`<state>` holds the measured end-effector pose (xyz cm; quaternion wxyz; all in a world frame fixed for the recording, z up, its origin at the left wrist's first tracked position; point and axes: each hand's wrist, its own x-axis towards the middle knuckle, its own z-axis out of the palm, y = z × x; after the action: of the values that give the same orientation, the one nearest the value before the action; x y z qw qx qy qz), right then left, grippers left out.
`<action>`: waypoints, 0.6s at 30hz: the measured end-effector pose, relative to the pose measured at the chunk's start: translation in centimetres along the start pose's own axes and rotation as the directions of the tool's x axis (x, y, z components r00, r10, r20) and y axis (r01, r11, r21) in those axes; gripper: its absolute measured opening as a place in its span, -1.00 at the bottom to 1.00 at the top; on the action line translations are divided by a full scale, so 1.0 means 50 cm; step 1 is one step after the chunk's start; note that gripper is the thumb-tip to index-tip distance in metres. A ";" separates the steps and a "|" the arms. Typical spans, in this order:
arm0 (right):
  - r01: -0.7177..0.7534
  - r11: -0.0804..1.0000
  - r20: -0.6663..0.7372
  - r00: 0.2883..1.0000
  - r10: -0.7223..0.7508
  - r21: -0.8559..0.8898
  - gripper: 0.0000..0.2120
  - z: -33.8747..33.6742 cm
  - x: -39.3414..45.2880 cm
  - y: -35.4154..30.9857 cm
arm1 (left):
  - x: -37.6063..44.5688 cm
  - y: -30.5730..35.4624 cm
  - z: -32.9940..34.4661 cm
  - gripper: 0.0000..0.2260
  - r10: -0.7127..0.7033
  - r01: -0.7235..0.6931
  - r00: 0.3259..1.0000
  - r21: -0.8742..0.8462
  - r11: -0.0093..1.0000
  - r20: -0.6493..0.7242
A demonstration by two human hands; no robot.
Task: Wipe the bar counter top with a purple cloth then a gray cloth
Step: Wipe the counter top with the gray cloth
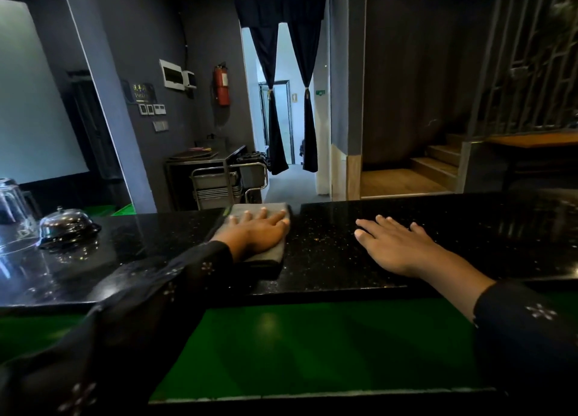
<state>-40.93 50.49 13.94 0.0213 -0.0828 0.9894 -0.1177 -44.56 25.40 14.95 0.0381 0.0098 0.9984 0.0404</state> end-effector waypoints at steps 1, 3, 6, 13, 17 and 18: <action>-0.004 1.000 0.001 1.000 0.004 0.001 -0.49 -0.003 -0.003 -0.001 | -0.015 0.030 0.005 -0.51 0.062 -0.062 0.998 0.000 0.998 0.010; -0.009 1.000 0.004 1.000 0.009 0.014 -0.50 -0.007 -0.012 -0.004 | -0.060 0.083 0.011 -0.52 0.171 -0.171 0.985 -0.012 0.985 0.016; -0.006 0.998 -0.011 1.000 0.006 0.064 -0.49 -0.010 -0.023 -0.010 | -0.145 0.125 0.032 -0.53 0.295 -0.295 0.956 -0.001 0.956 -0.008; 0.009 0.991 -0.154 0.988 0.012 0.134 -0.47 -0.053 -0.058 0.055 | -0.170 0.083 0.016 -0.40 0.317 -0.319 0.948 -0.086 0.944 -0.037; -0.124 0.990 -0.003 0.992 0.124 -0.065 -0.38 -0.060 -0.074 0.149 | -0.131 0.108 0.036 -0.37 0.328 -0.328 0.944 -0.028 0.944 -0.024; -0.137 0.989 0.020 0.990 0.139 -0.052 -0.35 -0.055 -0.073 0.160 | -0.112 0.110 0.037 -0.36 0.325 -0.325 0.945 -0.019 0.945 -0.026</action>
<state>-38.76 59.38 14.78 0.0390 -0.0161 0.9950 -0.0901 -38.72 30.89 14.01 0.0198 0.1734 0.9830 0.0576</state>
